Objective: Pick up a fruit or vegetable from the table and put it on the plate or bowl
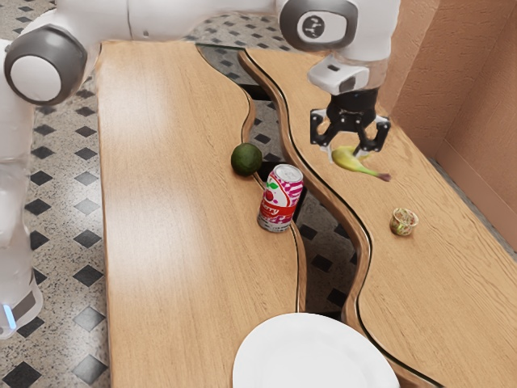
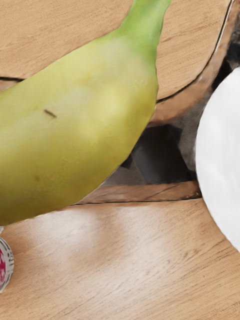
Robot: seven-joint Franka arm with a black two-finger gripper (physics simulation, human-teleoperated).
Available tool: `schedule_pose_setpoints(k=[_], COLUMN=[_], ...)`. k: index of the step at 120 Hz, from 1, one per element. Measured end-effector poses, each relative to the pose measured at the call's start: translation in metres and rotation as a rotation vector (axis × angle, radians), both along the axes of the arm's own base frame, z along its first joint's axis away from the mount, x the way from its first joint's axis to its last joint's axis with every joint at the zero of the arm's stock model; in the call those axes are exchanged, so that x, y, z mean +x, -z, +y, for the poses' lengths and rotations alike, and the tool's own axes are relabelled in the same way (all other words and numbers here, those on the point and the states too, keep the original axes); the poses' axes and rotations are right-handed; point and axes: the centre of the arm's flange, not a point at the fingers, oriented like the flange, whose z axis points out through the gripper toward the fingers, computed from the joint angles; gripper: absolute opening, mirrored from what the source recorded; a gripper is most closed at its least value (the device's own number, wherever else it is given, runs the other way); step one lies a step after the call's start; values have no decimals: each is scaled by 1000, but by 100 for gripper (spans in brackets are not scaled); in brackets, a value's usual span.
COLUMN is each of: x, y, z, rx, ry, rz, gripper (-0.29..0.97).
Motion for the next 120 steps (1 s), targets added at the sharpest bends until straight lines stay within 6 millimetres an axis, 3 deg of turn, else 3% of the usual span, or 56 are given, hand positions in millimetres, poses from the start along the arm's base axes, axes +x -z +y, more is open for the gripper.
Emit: schedule_pose_setpoints(k=[12, 24, 42, 69, 77, 86, 92, 120], x=[-62, -90, -71, -42, -43, -75, -89, -61], y=[33, 68, 101, 117, 124, 129, 132, 146], z=[-65, -115, -122, -112, -138, -198, -221, -216], rx=[34, 51, 53, 44, 49, 60, 66, 76], ry=[123, 210, 189, 128, 165, 272, 313, 269], rz=[83, 139, 174, 176, 177, 177, 176, 179], gripper=[15, 15, 13, 12, 13, 13, 13, 14])
